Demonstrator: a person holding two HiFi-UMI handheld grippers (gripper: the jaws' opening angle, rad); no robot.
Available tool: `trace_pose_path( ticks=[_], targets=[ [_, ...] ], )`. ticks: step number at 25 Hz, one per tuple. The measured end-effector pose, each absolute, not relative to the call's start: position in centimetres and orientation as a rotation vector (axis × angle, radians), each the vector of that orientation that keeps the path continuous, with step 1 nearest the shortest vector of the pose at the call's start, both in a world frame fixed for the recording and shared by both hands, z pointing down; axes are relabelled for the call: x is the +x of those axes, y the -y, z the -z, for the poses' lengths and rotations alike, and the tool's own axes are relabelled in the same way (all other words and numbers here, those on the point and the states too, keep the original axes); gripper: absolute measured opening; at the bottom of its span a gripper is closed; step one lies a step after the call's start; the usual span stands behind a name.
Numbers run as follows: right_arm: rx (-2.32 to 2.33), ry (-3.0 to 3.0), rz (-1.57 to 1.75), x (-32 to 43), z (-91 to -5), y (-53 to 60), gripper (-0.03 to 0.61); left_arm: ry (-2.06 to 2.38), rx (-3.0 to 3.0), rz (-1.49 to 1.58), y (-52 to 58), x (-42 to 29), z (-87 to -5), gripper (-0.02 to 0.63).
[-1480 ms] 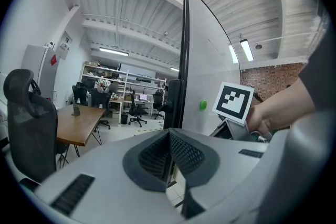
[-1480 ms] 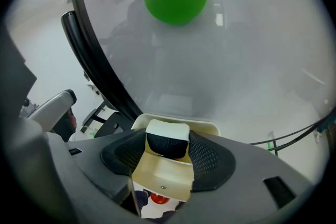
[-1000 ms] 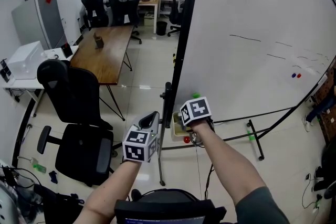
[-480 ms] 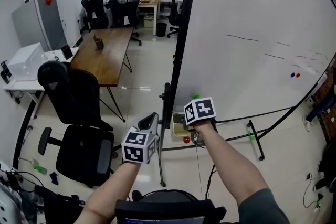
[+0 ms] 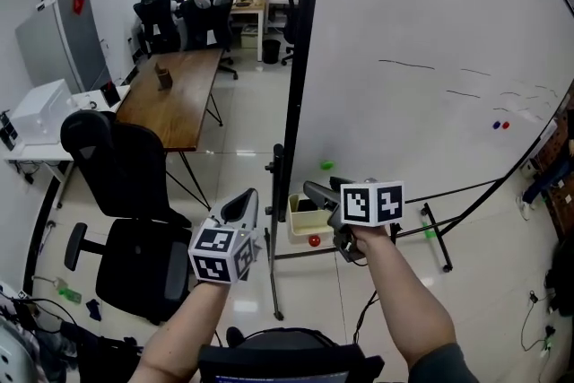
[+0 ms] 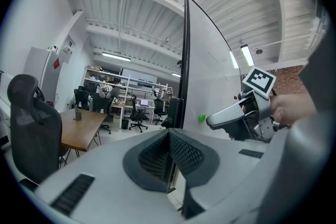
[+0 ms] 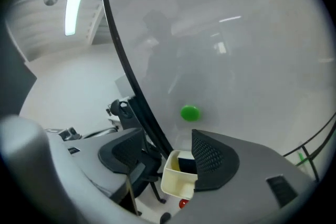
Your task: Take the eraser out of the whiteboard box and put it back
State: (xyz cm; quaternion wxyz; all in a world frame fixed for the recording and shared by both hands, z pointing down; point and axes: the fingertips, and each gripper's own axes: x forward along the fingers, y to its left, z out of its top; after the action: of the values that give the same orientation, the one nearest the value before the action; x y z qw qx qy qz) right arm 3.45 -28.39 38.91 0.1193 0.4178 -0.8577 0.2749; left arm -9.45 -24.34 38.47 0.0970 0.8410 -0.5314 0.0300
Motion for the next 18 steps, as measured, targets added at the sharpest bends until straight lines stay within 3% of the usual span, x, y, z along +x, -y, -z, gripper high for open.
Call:
trace_pose_path(
  ticks=[4,6,11,18],
  targets=[
    [1.306,2.671,-0.620,4.4,-34.3,27.3,0.186,1.536,2.521,-0.030,23.8,-9.0,-36.5,0.032],
    [1.388,2.708,-0.516,5.3,-32.4,26.7,0.026,1.518,2.552,0.002,23.3,-8.8,-35.2,0.034],
    [1.479,2.876,-0.334,6.8,-27.5,24.3,0.015,1.478,2.607,0.089,22.2,-9.0,-32.5,0.032],
    [1.501,2.866,-0.226,6.8,-27.1,23.9,0.015,1.455,2.658,0.101,21.8,-9.0,-30.4,0.032]
  ],
)
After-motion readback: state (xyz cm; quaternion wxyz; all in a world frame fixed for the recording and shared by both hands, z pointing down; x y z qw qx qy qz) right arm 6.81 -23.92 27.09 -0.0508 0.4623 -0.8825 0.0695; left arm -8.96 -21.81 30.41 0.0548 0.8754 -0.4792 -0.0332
